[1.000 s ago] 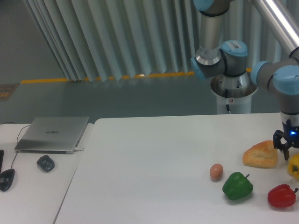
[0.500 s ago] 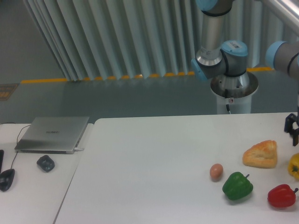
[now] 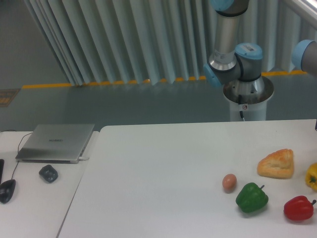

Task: Place the yellow pepper on the table

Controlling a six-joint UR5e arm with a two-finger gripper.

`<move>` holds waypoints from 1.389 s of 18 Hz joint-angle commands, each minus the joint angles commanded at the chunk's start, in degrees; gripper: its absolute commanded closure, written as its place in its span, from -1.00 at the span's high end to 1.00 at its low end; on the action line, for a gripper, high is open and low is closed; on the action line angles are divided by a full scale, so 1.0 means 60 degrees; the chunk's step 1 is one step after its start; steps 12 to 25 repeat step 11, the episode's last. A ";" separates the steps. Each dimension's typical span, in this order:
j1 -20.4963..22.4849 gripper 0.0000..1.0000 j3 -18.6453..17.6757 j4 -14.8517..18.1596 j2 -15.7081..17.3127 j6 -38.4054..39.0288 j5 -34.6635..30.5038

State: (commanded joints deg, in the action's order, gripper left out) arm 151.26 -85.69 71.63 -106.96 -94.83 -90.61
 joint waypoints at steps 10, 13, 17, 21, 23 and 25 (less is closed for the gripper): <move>0.0073 1.00 -0.0103 0.0029 -0.0059 -0.0821 0.0000; 0.0073 1.00 -0.0117 0.0015 -0.0059 -0.0821 0.0014; 0.0073 1.00 -0.0117 0.0015 -0.0059 -0.0821 0.0014; 0.0073 1.00 -0.0117 0.0015 -0.0059 -0.0821 0.0014; 0.0073 1.00 -0.0117 0.0015 -0.0059 -0.0821 0.0014; 0.0073 1.00 -0.0117 0.0015 -0.0059 -0.0821 0.0014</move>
